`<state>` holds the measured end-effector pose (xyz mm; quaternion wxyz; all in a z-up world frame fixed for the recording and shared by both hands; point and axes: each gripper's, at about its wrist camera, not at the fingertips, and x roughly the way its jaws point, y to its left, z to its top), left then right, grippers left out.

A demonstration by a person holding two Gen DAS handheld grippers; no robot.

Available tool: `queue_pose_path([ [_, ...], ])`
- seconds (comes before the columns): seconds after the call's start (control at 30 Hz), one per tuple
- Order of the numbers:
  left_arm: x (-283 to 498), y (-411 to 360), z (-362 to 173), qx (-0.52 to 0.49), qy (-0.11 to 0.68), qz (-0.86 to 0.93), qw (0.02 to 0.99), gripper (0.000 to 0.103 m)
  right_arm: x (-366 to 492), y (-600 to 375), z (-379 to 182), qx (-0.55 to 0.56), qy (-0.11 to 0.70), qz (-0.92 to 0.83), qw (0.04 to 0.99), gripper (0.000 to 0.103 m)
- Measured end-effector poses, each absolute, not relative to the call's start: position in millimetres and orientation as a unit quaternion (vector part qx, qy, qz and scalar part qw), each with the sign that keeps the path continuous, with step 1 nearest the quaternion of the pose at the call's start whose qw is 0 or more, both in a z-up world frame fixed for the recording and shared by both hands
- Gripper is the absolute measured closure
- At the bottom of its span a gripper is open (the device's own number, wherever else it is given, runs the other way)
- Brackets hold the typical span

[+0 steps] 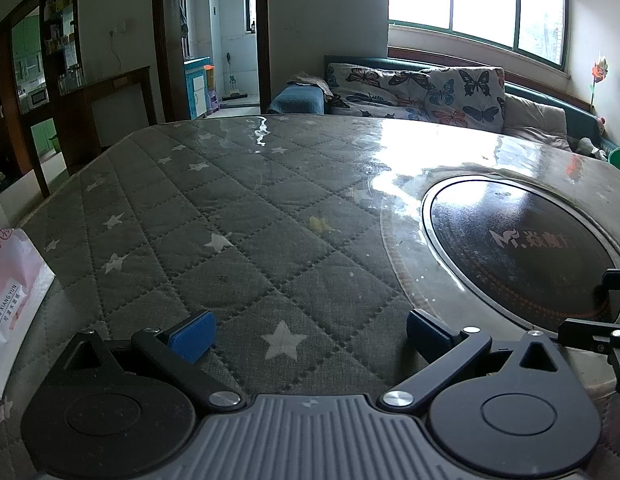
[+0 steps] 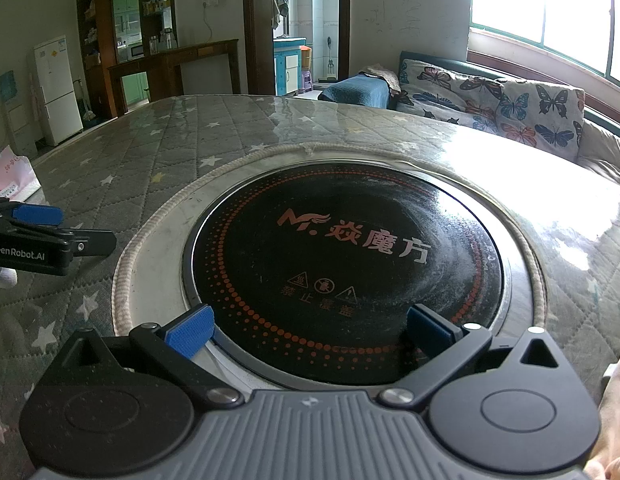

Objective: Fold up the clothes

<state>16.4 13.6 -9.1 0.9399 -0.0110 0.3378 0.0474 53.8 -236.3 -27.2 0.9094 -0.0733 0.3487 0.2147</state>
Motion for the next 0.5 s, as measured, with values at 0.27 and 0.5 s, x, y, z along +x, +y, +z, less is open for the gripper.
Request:
queue_pose_path([
  [0.27,6,10,0,-0.012,0.351,0.087,0.932,0.000,54,-236,-27,-0.073,0.349,0.215,0.909,0.000],
  [0.5,-13,-9,26,0.019,0.341,0.116,0.933,0.000,54,-236,-27,-0.073,0.349,0.215,0.909,0.000],
])
